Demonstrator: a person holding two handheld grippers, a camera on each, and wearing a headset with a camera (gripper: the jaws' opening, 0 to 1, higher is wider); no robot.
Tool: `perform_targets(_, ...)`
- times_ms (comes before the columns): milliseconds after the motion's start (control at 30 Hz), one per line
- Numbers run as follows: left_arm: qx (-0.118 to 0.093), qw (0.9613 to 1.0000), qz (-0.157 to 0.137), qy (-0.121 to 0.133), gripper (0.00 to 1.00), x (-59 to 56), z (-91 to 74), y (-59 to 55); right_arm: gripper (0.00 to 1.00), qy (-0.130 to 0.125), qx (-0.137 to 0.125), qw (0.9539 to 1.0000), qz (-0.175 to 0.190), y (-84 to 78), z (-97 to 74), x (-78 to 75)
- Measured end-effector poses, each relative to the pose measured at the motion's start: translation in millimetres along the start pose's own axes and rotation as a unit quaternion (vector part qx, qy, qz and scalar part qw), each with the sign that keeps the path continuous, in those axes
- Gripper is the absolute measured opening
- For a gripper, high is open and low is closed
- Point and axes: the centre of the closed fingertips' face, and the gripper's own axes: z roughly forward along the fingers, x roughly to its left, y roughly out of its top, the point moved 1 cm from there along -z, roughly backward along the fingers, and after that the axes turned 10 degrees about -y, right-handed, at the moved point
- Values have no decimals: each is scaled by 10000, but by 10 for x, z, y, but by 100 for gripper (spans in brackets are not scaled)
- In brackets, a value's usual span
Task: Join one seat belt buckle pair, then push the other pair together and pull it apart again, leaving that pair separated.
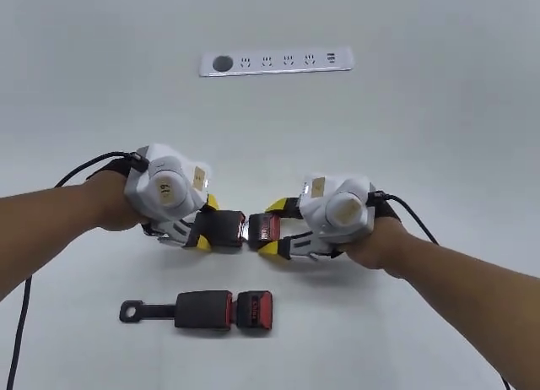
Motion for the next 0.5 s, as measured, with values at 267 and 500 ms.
perform_targets(267, -5, 10000, 20, -10, 33, -12, -5, 19, 35, -129, 34, 9999, 31, -2, 8, 2)
perform_targets(500, 13, 10000, 45, -25, 33, -10, -1, 18, 35, -152, 36, 9999, 60, 0, 8, -2)
